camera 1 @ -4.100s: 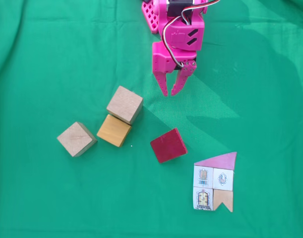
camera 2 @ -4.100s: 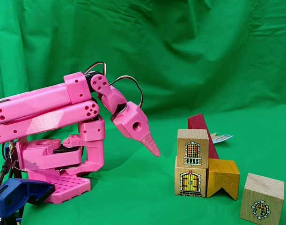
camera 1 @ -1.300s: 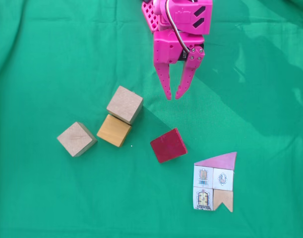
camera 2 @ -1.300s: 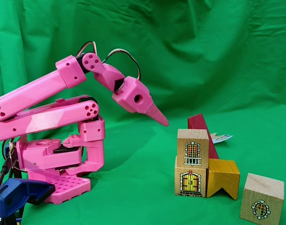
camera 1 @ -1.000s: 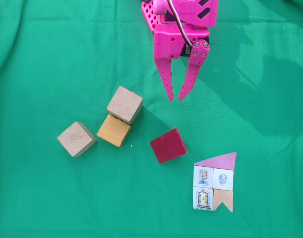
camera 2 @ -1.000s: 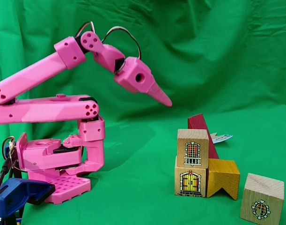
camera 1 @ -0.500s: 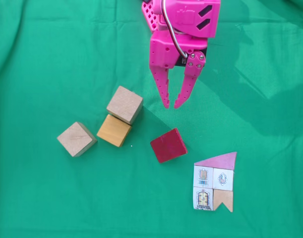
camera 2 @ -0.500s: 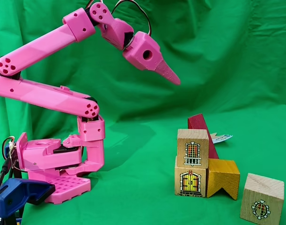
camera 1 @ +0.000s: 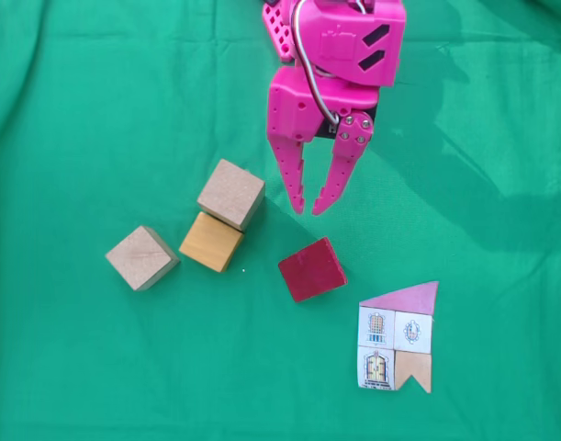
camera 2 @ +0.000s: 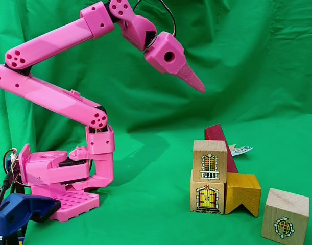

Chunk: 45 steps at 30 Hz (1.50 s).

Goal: Grasp some building blocks and build the house on the picture.

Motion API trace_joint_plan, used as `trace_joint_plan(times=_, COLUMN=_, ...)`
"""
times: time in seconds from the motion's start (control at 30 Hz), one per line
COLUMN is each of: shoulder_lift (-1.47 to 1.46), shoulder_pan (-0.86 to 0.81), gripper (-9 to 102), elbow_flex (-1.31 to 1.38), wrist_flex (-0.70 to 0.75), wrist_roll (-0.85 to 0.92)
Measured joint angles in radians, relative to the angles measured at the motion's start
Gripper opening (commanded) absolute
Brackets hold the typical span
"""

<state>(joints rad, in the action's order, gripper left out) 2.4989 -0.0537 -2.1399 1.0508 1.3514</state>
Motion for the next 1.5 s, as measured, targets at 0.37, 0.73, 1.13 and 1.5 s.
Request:
trace_joint_plan(times=0.37, shoulder_lift=-0.075, shoulder_pan=-0.130, gripper=2, elbow_flex=0.055, wrist_flex=0.000, wrist_roll=0.000)
trace_joint_plan(times=0.73, shoulder_lift=-0.089, shoulder_pan=-0.350, gripper=2, elbow_flex=0.064, wrist_flex=0.000, wrist_roll=0.000)
trace_joint_plan(times=1.13, shoulder_lift=-0.311, shoulder_pan=-0.500, gripper=2, elbow_flex=0.233, wrist_flex=0.000, wrist_roll=0.000)
trace_joint_plan(times=1.5, shoulder_lift=-0.595, shoulder_pan=-0.497, gripper=2, elbow_flex=0.410, wrist_flex=0.000, wrist_roll=0.003)
